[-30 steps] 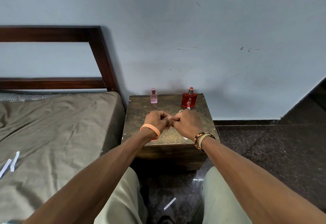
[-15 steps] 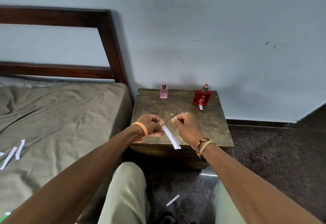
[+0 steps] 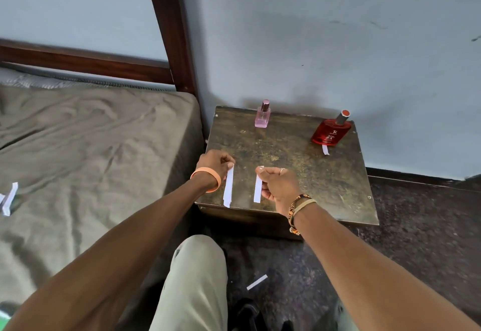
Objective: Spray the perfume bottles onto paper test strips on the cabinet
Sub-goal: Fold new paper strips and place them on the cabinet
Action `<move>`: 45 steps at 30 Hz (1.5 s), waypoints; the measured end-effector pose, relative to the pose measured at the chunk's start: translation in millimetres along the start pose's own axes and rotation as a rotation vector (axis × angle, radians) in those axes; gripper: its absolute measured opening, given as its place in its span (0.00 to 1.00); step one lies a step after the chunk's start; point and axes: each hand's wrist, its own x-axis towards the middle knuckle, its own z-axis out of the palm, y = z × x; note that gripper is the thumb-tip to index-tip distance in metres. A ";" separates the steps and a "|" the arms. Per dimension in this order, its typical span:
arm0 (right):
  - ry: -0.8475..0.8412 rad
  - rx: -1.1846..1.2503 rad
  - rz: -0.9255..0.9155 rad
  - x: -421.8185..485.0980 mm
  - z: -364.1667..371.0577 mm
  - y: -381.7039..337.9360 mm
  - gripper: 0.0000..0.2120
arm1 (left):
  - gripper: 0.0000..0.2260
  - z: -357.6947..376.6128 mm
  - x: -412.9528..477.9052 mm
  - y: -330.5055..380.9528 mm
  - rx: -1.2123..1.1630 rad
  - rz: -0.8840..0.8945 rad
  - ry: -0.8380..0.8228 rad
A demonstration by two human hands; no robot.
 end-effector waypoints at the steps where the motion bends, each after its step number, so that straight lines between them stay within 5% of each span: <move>1: 0.016 -0.025 -0.001 6.6 -3.7 0.1 0.05 | 0.04 3.2 4.9 -3.7 0.004 0.000 -0.003; 7: 0.077 -0.119 0.011 34.9 -23.9 6.2 0.04 | 0.05 18.3 15.7 -12.9 0.113 0.009 0.042; 10: 0.098 -0.135 -0.008 42.0 -29.7 8.1 0.03 | 0.09 26.1 6.2 -4.5 0.264 0.221 0.169; 13: 0.133 -0.181 -0.075 47.5 -36.9 10.2 0.05 | 0.07 43.3 -7.6 19.6 0.155 0.315 0.099; 18: 0.142 -0.232 -0.114 54.6 -53.1 13.0 0.04 | 0.05 83.7 -15.6 52.1 -0.012 0.188 -0.091; 45: 0.227 -0.279 -0.117 74.6 -75.1 18.7 0.06 | 0.04 123.3 -3.8 60.6 -0.068 0.123 -0.080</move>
